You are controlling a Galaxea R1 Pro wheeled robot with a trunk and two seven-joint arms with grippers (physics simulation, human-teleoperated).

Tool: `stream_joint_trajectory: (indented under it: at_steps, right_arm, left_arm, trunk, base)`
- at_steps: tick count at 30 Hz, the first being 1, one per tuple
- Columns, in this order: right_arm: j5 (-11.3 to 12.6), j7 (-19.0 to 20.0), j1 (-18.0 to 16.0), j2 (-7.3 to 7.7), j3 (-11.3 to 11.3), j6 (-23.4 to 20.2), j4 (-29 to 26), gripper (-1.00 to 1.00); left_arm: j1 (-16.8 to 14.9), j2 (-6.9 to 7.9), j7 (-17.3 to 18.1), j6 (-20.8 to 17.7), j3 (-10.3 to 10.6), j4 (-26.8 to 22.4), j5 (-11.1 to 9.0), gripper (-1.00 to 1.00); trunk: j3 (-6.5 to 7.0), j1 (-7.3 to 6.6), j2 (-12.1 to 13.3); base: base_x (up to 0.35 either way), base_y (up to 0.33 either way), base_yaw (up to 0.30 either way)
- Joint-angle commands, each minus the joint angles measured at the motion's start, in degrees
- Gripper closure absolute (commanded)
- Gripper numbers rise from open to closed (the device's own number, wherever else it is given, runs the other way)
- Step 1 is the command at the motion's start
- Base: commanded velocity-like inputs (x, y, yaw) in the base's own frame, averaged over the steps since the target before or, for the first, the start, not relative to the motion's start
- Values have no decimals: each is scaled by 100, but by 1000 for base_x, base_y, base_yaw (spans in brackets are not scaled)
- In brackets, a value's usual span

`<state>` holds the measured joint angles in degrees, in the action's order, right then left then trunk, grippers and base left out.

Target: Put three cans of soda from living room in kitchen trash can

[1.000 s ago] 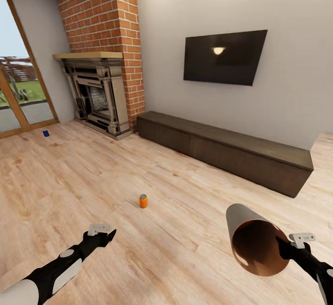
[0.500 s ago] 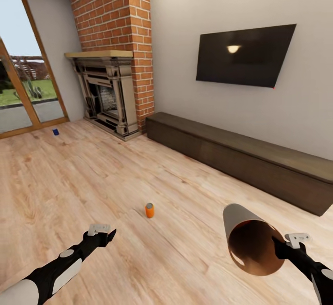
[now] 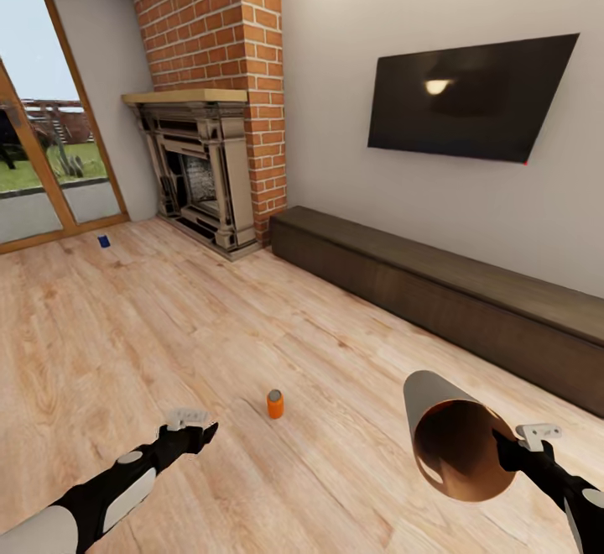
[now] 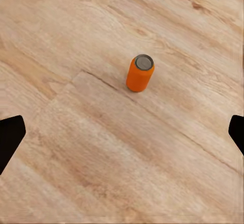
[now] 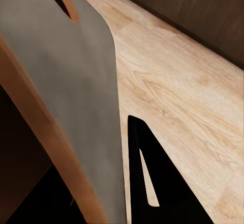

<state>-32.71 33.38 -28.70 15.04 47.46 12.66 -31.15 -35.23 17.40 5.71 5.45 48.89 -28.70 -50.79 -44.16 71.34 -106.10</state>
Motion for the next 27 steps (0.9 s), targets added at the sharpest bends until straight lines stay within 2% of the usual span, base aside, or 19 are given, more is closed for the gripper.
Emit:
stream_joint_trajectory:
  at_steps: [1,2,3,6,9,11,14,16,19,24,27]
  right_arm:
    - [74,34,-5,-1,14,-9,-8,100]
    - [70,36,-5,-1,13,-7,-8,100]
    - [63,38,-5,-3,10,-6,-7,100]
    - [51,38,-5,-6,5,-5,-2,100]
    - [41,40,-5,-9,-5,-8,2,100]
    - [39,42,-5,-9,-6,-8,3,100]
    - [36,46,-5,-11,-11,-8,3,100]
    - [31,46,-5,-26,-13,-7,3,100]
    - [22,46,-5,-65,-16,-5,3,100]
    - [20,46,-5,-83,-92,-8,3,100]
    - [20,46,-5,-82,-107,-8,3,100]
  left_arm:
    - [-9,-18,0,-161,-3,-20,0,-100]
    - [-22,-37,-5,-310,-6,-42,0,-100]
    - [-69,-88,-16,-614,-18,-82,-5,-100]
    - [-254,-158,-25,-1059,-36,-118,-30,-100]
    - [-770,-301,-45,-1991,-59,-138,-57,-100]
    - [-935,-390,-56,-2188,-60,-123,-64,-100]
    - [-1286,-599,-101,-2544,-68,-90,-75,-100]
    - [-1365,-658,-137,-2669,-69,-88,-76,-100]
    - [-1532,-860,-233,-2953,-71,-79,-82,-100]
    - [-1780,-984,-353,-3581,-81,-64,-91,-100]
    - [-1914,-999,-370,-3752,-94,8,-96,-100]
  trunk:
    - [1,0,0]
    - [1,0,0]
    - [1,0,0]
    - [1,0,0]
    - [1,0,0]
    - [1,0,0]
    - [1,0,0]
    - [1,0,0]
    - [1,0,0]
    - [1,0,0]
    - [1,0,0]
  base:
    - [322,0,1]
    - [322,0,1]
    - [322,0,1]
    - [322,0,0]
    - [322,0,0]
    - [323,0,0]
    - [323,0,0]
    - [323,0,0]
    - [323,0,0]
    - [323,0,0]
    - [323,0,0]
